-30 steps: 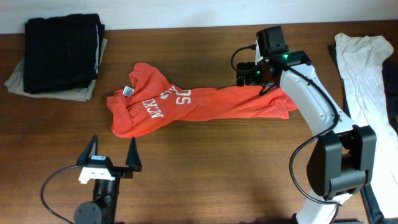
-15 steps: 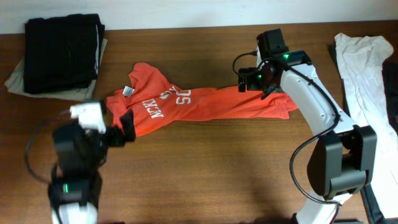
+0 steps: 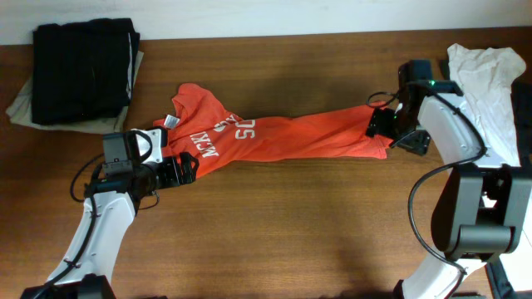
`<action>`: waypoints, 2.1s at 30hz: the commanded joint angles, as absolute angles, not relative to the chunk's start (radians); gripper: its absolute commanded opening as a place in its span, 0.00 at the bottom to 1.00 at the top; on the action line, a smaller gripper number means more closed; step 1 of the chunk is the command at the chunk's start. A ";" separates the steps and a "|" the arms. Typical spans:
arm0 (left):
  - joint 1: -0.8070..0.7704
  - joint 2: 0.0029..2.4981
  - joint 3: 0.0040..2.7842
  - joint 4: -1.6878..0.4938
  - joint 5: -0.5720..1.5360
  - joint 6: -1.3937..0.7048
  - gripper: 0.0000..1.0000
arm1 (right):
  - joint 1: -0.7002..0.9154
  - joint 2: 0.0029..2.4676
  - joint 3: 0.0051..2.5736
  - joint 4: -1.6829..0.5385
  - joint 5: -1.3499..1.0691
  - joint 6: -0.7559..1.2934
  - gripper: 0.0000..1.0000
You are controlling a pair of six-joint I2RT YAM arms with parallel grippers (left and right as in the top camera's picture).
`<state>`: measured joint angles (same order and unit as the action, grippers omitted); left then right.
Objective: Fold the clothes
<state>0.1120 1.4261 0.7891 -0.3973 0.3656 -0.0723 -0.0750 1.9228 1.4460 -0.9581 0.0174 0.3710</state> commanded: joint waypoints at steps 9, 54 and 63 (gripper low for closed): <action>0.115 1.432 0.803 -0.395 0.385 -0.059 0.99 | -0.071 1.920 1.233 -0.672 -0.015 0.372 0.73; 0.000 1.548 0.802 -0.441 0.565 -0.060 0.99 | -0.137 1.623 1.818 -0.939 -0.067 0.402 0.04; -0.269 1.606 0.805 -0.199 0.603 -0.093 0.99 | -0.135 1.634 1.818 -1.015 -0.105 0.401 0.04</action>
